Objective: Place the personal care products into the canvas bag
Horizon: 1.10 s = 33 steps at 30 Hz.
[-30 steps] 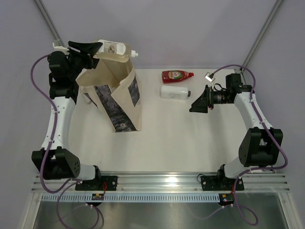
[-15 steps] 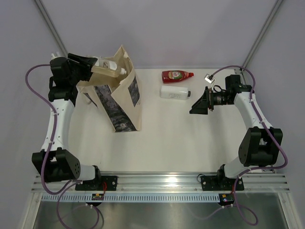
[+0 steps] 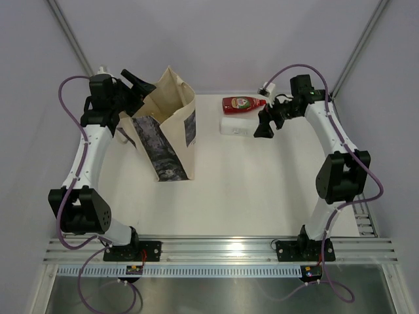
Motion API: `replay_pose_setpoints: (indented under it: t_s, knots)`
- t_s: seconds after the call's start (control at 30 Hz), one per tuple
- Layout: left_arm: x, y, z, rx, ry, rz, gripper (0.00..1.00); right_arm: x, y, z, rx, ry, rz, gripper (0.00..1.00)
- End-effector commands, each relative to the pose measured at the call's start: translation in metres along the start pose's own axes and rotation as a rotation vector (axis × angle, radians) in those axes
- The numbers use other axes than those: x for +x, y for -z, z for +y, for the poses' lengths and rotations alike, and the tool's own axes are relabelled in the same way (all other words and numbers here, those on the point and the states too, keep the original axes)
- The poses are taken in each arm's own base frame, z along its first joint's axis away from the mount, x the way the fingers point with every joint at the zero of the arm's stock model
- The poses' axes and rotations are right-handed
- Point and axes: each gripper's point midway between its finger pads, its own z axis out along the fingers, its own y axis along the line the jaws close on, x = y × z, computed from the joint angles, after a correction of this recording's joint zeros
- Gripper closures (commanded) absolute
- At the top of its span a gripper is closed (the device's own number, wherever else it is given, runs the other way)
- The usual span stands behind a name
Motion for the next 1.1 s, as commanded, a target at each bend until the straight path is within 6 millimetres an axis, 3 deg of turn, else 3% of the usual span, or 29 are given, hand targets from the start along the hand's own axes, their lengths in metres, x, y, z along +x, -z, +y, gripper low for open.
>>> replay_pose_setpoints:
  t_s: [0.0,0.03,0.07,0.1,0.13,0.2,0.23,0.27,0.3,0.37,0.43,0.47,0.6,0.73,0.77,0.87,1.0,1.07]
  knots:
    - [-0.021,0.028,-0.048,0.142,-0.163,-0.050,0.12,-0.011,-0.020,-0.048,0.109,0.211,0.113,0.00]
    - [-0.018,0.032,-0.048,0.140,-0.196,-0.036,0.11,-0.002,-0.041,-0.056,0.083,0.208,0.157,0.00]
    - [-0.018,0.035,-0.049,0.142,-0.213,-0.035,0.11,0.000,-0.047,-0.065,0.103,0.223,0.187,0.00]
    - [-0.019,0.039,-0.051,0.143,-0.232,-0.036,0.09,-0.014,-0.050,-0.075,0.130,0.267,0.181,0.01]
    - [-0.018,0.048,-0.052,0.143,-0.270,-0.039,0.09,-0.005,-0.068,-0.085,0.119,0.267,0.208,0.01]
    - [-0.017,0.060,-0.050,0.130,-0.310,-0.042,0.03,-0.007,-0.082,-0.110,0.158,0.294,0.229,0.00]
    - [-0.019,0.075,-0.055,0.138,-0.362,-0.067,0.01,-0.008,-0.087,-0.117,0.165,0.301,0.237,0.01]
    - [-0.019,0.083,-0.055,0.134,-0.386,-0.079,0.01,-0.026,-0.084,-0.125,0.197,0.335,0.215,0.00]
    - [-0.015,0.089,-0.048,0.117,-0.423,-0.080,0.01,-0.011,-0.097,-0.133,0.174,0.309,0.246,0.00]
    - [-0.015,0.119,-0.053,0.131,-0.470,-0.131,0.01,-0.021,-0.101,-0.146,0.214,0.332,0.244,0.01]
    - [-0.007,0.132,-0.042,0.117,-0.519,-0.142,0.01,-0.004,-0.116,-0.158,0.221,0.324,0.289,0.01]
    - [-0.005,0.151,-0.047,0.139,-0.541,-0.178,0.01,-0.003,-0.119,-0.160,0.232,0.337,0.308,0.01]
    - [0.006,0.183,-0.035,0.121,-0.568,-0.227,0.01,0.026,-0.136,-0.164,0.217,0.315,0.378,0.01]
    - [0.020,0.198,-0.023,0.121,-0.536,-0.243,0.01,0.041,-0.141,-0.152,0.157,0.285,0.399,0.06]
    - [0.027,0.195,-0.014,0.111,-0.523,-0.225,0.01,0.052,-0.145,-0.148,0.137,0.280,0.420,0.07]
    - [0.034,0.198,-0.008,0.118,-0.493,-0.233,0.01,0.059,-0.149,-0.143,0.124,0.298,0.443,0.11]
    - [0.036,0.199,-0.007,0.127,-0.476,-0.232,0.01,0.069,-0.157,-0.132,0.086,0.283,0.470,0.23]
    - [0.037,0.198,-0.008,0.131,-0.475,-0.225,0.01,0.068,-0.158,-0.126,0.074,0.252,0.456,0.43]
